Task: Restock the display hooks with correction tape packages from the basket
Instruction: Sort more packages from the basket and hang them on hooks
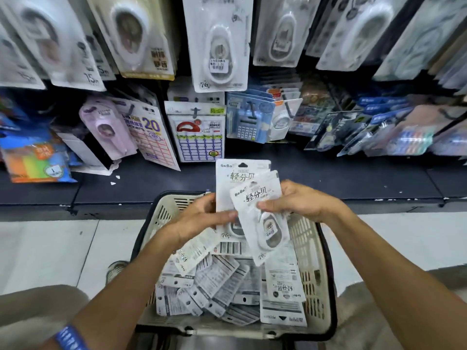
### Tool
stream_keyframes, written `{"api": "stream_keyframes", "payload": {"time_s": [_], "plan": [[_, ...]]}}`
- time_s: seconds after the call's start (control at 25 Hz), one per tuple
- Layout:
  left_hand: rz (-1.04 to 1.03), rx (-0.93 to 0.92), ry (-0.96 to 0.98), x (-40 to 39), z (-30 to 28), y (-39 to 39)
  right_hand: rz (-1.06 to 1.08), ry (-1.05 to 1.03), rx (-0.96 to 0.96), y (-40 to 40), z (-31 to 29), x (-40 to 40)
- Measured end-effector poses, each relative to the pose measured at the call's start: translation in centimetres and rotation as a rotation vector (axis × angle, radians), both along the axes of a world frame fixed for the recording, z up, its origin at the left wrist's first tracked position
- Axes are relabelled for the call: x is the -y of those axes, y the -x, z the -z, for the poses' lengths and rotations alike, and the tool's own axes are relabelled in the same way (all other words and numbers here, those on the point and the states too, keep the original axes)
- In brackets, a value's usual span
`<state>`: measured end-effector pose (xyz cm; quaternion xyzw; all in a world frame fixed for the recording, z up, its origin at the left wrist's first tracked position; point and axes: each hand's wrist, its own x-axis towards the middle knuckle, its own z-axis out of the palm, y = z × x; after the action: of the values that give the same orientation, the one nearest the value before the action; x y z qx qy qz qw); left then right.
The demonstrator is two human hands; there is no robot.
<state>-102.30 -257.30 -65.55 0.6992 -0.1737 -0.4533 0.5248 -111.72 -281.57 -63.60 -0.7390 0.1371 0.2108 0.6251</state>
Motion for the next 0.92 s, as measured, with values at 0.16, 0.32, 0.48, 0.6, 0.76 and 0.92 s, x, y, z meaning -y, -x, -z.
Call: {"api": "stream_keyframes", "payload": {"time_s": [0.16, 0.32, 0.48, 0.6, 0.76, 0.92], "plan": [[-0.133, -0.151, 0.144, 1.7, -2.2, 0.0, 0.388, -0.215, 0.129, -1.0, -3.3, -2.0], [-0.426, -0.109, 0.276, 2.5, -5.1, -0.8, 0.549, -0.092, 0.160, -0.5, -6.1, -1.8], [-0.491, 0.186, 0.389, 2.7, -11.4, -2.1, 0.253, -0.092, 0.374, 0.5, -11.0, 0.3], [-0.534, 0.329, 0.527, 1.7, -17.3, -4.6, 0.548, -0.125, 0.692, -1.1, -15.4, 1.2], [-0.440, 0.447, 0.528, 2.7, -21.3, -5.5, 0.684, 0.016, 0.709, -3.9, -18.8, 1.6], [-0.444, 0.432, 0.541, 3.4, -21.5, -5.3, 0.826, 0.105, 0.695, -4.0, -18.1, 1.1]]}}
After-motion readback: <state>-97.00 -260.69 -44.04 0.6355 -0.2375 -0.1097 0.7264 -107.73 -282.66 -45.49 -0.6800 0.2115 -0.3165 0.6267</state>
